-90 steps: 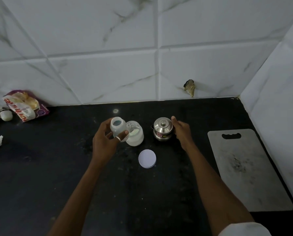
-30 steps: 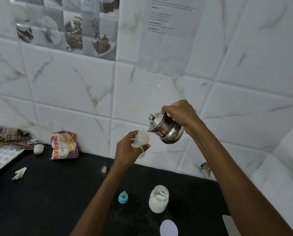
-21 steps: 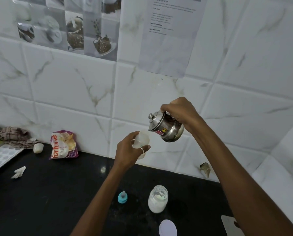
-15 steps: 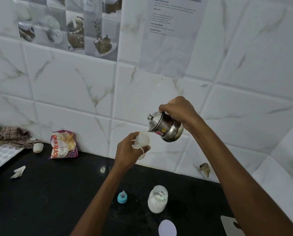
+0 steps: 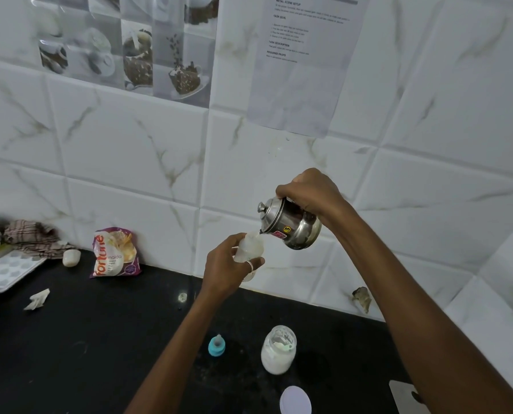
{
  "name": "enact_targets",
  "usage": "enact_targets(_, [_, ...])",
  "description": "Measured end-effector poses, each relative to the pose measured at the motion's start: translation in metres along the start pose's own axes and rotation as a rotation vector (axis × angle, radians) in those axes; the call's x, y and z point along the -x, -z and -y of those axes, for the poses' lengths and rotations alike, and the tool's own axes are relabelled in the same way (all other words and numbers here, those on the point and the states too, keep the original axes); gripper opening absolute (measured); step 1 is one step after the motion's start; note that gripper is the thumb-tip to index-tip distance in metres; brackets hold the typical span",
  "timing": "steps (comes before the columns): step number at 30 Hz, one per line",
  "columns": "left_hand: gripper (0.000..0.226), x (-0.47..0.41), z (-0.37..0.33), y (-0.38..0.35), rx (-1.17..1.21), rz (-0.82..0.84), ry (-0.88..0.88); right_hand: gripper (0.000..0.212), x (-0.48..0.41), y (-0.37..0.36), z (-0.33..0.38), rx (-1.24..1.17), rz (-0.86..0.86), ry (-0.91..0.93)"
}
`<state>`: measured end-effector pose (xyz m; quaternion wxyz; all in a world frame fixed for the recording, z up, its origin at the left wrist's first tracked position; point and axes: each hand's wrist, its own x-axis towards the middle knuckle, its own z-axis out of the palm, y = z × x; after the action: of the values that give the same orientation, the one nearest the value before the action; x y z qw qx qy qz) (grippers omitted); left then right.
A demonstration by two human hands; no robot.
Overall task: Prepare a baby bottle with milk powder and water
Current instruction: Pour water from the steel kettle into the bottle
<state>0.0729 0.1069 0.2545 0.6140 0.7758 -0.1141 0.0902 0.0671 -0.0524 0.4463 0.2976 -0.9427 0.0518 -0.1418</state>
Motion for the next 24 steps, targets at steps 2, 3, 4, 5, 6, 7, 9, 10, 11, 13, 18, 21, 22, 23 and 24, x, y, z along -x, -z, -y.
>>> enact_targets(2, [0.065,0.0008,0.0,0.0002,0.001,-0.003,0.001,0.038,-0.0007,0.0006,0.0,-0.002,0.001,0.002])
enact_targets(3, [0.065,0.0012,0.0001,0.0004,-0.001,-0.005,0.0,0.038,-0.001,0.0008,0.0001,-0.005,0.001,0.004])
enact_targets(4, [0.066,0.0013,0.0003,0.0006,-0.006,-0.006,-0.002,0.038,-0.0012,0.001,0.0002,-0.008,0.002,0.005])
enact_targets(5, [0.066,0.0015,0.0005,0.0009,-0.013,-0.007,-0.006,0.038,-0.0014,0.0011,0.0003,-0.009,0.004,0.007])
enact_targets(6, [0.066,0.0016,0.0008,0.001,-0.019,-0.008,-0.01,0.038,-0.0016,0.0011,0.0004,-0.009,0.006,0.008])
enact_targets(7, [0.066,0.0017,0.0011,0.0011,-0.022,-0.008,-0.013,0.039,-0.0018,0.0011,0.0004,-0.009,0.007,0.008])
enact_targets(9, [0.066,0.0015,0.0021,0.0013,-0.024,-0.004,-0.016,0.04,-0.0025,0.0013,0.0007,-0.008,0.007,0.005])
enact_targets(10, [0.067,0.0014,0.0025,0.0014,-0.027,-0.004,-0.017,0.039,-0.0028,0.0015,0.0011,-0.004,0.006,0.003])
enact_targets(11, [0.067,0.0014,0.0028,0.0015,-0.031,-0.005,-0.016,0.039,-0.0031,0.0017,0.0015,0.0,0.007,0.001])
enact_targets(13, [0.067,0.0013,0.0036,0.0018,-0.031,-0.007,-0.014,0.039,-0.0037,0.002,0.0021,0.003,0.006,0.001])
enact_targets(18, [0.067,0.0022,0.0043,0.0027,-0.03,-0.01,-0.013,0.037,-0.0042,0.0019,0.0031,0.01,0.011,0.01])
enact_targets(21, [0.067,0.0026,0.0051,0.0029,-0.011,-0.013,0.002,0.037,-0.0045,0.0026,0.004,0.014,0.014,0.006])
enact_targets(22, [0.067,0.0028,0.0057,0.003,-0.01,-0.014,0.007,0.037,-0.0046,0.0027,0.0041,0.018,0.015,0.006])
enact_targets(23, [0.067,0.0029,0.0064,0.0032,-0.01,-0.014,0.01,0.037,-0.0046,0.0026,0.0044,0.022,0.015,0.006])
enact_targets(24, [0.067,0.003,0.0075,0.0035,-0.011,-0.012,0.012,0.037,-0.0045,0.0025,0.0046,0.024,0.015,0.006])
